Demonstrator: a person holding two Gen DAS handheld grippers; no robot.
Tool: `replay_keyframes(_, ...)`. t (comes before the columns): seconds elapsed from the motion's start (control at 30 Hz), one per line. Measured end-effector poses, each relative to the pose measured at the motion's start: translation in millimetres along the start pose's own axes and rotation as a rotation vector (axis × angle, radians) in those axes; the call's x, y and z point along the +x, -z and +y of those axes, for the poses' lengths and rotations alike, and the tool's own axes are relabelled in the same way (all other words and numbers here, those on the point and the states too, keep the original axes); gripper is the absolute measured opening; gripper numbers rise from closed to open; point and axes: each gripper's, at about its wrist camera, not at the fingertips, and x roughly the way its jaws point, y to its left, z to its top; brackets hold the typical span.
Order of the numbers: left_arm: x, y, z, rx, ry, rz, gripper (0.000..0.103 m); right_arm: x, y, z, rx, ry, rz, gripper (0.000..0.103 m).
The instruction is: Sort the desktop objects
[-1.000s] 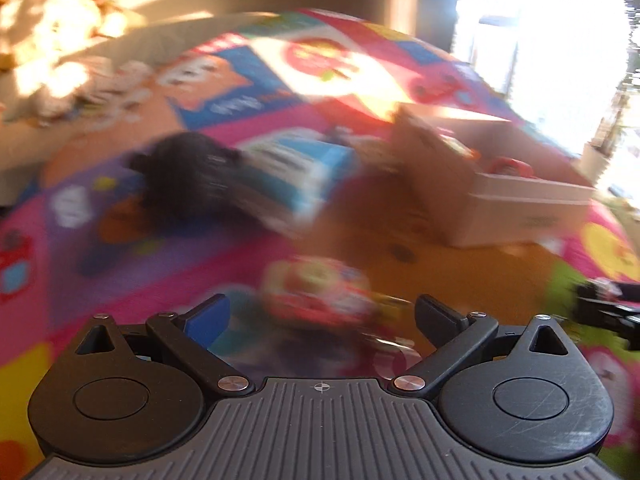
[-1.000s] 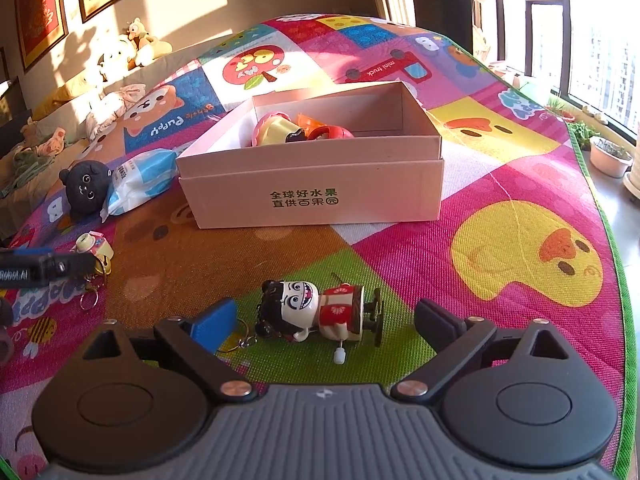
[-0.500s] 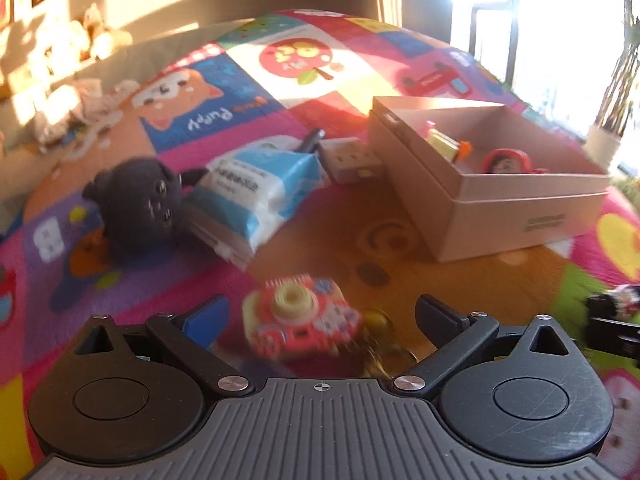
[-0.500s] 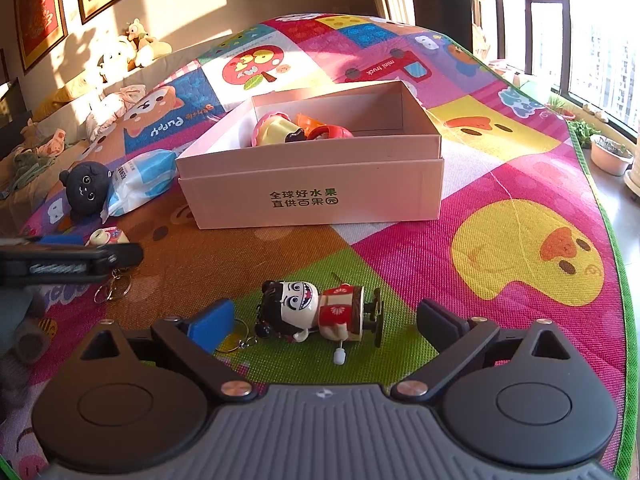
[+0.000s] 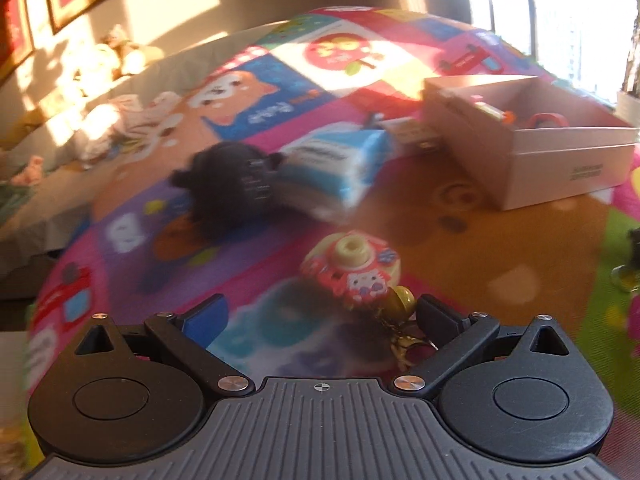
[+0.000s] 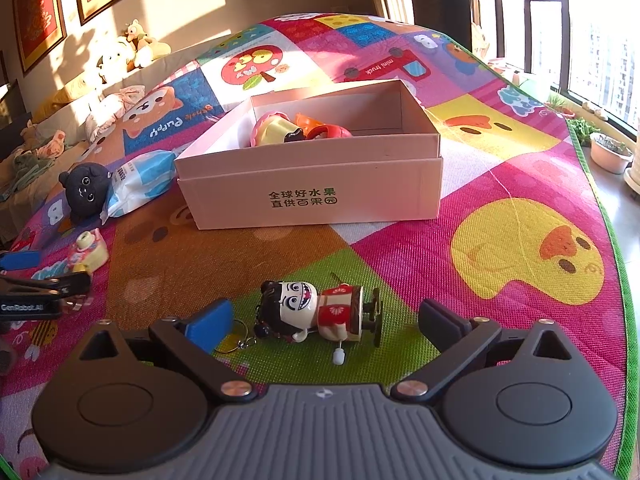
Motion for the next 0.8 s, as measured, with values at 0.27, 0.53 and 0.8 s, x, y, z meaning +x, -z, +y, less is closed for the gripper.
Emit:
replay_keyframes(0.27, 4, -4, 8, -0.071, 0.232, 0.046, 0.102, 1, 0, 0, 0.0, 0.002, 0.001, 0.1)
replay_keyframes(0.53, 15, -20, -25, -0.129, 0.364, 0.036, 0.102, 0, 0, 0, 0.001, 0.002, 0.001, 0.1)
replay_keyframes(0.8, 16, -18, -33, -0.017, 0.186, -0.008, 0.102, 0, 0, 0, 0.0, 0.002, 0.002, 0.101)
